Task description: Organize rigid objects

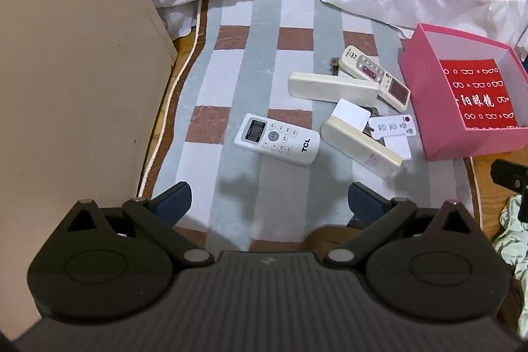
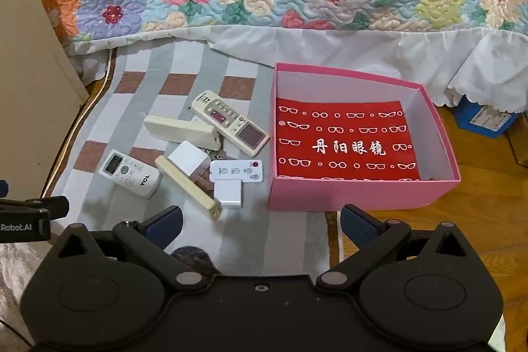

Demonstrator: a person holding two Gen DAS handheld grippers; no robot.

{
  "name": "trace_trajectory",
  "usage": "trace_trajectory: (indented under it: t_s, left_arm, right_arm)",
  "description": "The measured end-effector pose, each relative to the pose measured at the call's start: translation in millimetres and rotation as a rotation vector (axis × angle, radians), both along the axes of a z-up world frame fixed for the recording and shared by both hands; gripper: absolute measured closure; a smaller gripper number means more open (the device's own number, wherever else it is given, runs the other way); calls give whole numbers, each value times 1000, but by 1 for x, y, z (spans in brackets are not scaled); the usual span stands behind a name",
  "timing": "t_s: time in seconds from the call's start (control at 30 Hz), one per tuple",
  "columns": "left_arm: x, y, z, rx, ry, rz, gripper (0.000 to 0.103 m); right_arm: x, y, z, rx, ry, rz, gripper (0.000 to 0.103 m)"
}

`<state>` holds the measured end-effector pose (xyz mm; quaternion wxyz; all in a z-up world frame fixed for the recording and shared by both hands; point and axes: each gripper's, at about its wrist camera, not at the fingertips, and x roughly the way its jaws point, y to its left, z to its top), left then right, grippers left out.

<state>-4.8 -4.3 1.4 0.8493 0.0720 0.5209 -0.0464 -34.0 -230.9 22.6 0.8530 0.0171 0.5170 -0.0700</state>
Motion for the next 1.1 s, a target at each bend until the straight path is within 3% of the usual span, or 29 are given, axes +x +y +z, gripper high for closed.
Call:
trace_trajectory:
  t_s: [0.6, 1.1]
  left_arm:
    - [8, 0, -22, 22, 55, 37, 0]
    - [11, 2, -24, 11, 71, 48, 0]
  right_arm:
    - [1, 0, -8, -74, 7, -9, 0]
    - [2, -4, -11, -75, 18, -5, 0]
